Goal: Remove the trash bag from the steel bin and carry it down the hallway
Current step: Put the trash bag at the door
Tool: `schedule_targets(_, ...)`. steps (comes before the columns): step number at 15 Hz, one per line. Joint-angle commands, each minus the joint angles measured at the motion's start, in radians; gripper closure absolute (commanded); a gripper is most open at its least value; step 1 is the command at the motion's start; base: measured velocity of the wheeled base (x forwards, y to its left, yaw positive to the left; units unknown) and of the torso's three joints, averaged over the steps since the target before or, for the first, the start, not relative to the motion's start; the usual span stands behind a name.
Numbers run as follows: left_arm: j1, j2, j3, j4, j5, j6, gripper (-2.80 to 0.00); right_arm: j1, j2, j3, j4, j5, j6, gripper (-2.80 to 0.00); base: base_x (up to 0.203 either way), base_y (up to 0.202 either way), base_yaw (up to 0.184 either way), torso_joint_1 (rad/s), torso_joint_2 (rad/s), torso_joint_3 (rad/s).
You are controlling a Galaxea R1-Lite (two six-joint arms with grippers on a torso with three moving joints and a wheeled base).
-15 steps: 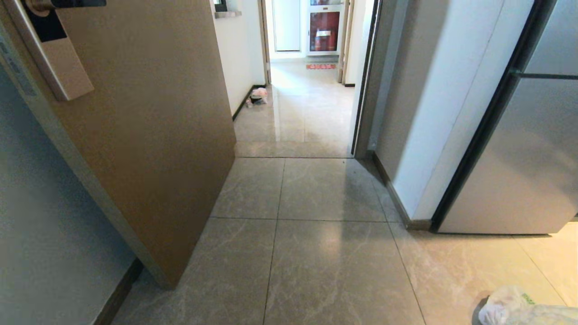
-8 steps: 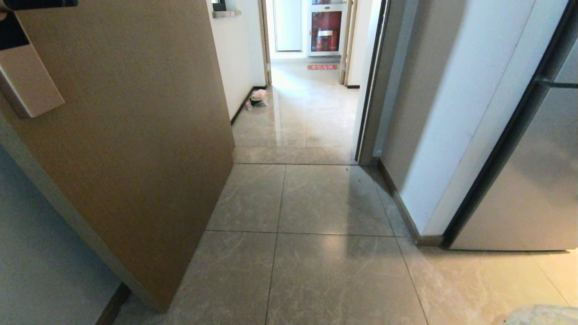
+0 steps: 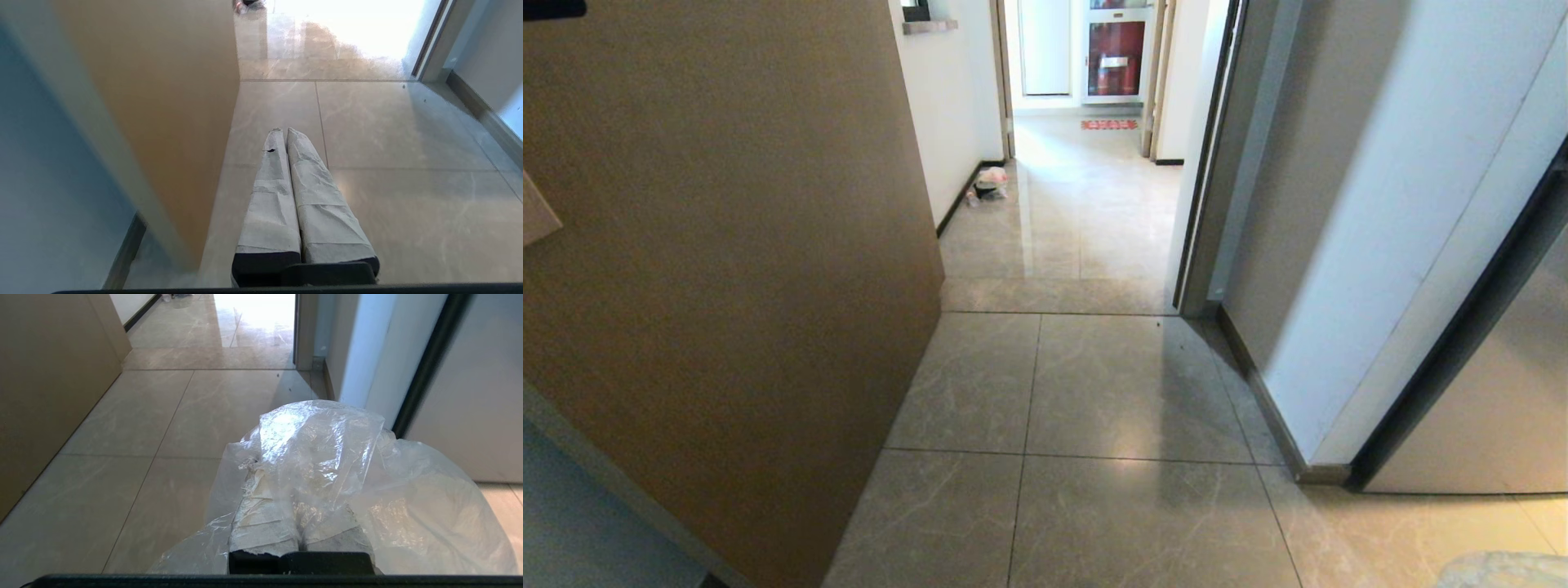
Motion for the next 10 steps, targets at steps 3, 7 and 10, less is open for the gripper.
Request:
schedule_targets(3, 0.0, 0.001, 0.003, 0.0, 0.0, -0.002, 0.0, 0.0, 0.0, 0.002, 0.0, 0.0, 0.0, 0.0, 0.194, 0.0, 0.001, 0.0, 0.0, 0.003)
schedule_targets(7, 0.0, 0.001, 0.003, 0.0, 0.0, -0.002, 0.0, 0.0, 0.0, 0.002, 0.0, 0.0, 0.0, 0.0, 0.193, 0.0, 0.001, 0.002, 0.0, 0.001)
schedule_targets(10, 0.0, 0.001, 0.003, 0.0, 0.0, -0.002, 0.0, 0.0, 0.0, 0.002, 0.0, 0.0, 0.0, 0.0, 0.193, 0.0, 0.001, 0.005, 0.0, 0.004)
